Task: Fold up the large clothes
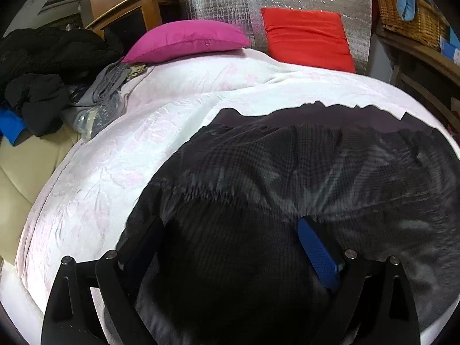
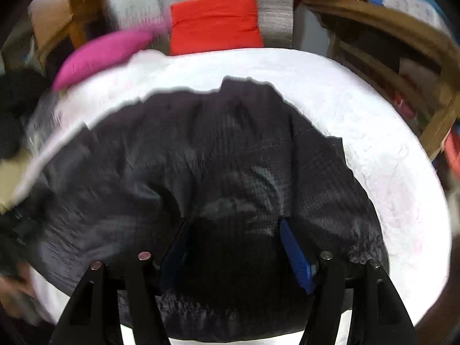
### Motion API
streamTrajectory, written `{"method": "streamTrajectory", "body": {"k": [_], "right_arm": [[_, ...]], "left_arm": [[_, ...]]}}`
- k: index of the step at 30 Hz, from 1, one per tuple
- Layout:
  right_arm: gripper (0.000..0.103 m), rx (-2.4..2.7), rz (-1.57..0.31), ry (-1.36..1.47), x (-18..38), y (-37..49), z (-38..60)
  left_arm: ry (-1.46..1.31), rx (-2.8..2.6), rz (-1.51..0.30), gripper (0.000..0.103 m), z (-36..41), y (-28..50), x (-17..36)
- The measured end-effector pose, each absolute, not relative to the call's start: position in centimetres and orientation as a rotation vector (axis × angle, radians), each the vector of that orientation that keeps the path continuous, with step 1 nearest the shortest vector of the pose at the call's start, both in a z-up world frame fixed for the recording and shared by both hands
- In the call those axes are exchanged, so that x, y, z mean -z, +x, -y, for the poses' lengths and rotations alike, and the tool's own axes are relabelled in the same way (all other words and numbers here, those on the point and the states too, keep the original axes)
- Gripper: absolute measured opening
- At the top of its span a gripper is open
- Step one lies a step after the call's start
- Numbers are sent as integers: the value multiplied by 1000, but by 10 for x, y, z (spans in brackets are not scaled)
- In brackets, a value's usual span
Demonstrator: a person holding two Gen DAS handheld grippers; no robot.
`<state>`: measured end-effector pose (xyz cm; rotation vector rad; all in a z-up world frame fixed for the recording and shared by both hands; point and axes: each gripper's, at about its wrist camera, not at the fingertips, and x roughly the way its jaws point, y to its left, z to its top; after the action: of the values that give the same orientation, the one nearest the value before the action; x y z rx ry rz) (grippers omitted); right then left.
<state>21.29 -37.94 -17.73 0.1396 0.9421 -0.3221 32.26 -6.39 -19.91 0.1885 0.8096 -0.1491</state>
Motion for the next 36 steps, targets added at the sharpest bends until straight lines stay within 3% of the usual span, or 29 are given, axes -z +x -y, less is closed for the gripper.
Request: {"method": "streamTrajectory", "body": {"k": [6,14,19,36], "right_arm": [[69,287,-783,110,122,171,347],[69,274,-713,178,58,104,303],[72,298,-687,194,22,49,278],[74,305,-641,192,-20,-13,242]], "left_arm": [[211,124,-699,94,49,252,151],[260,48,-511,102,40,147,65],[217,61,-504,103,22,110,25],[146,97,-417,103,0,33,-38]]}}
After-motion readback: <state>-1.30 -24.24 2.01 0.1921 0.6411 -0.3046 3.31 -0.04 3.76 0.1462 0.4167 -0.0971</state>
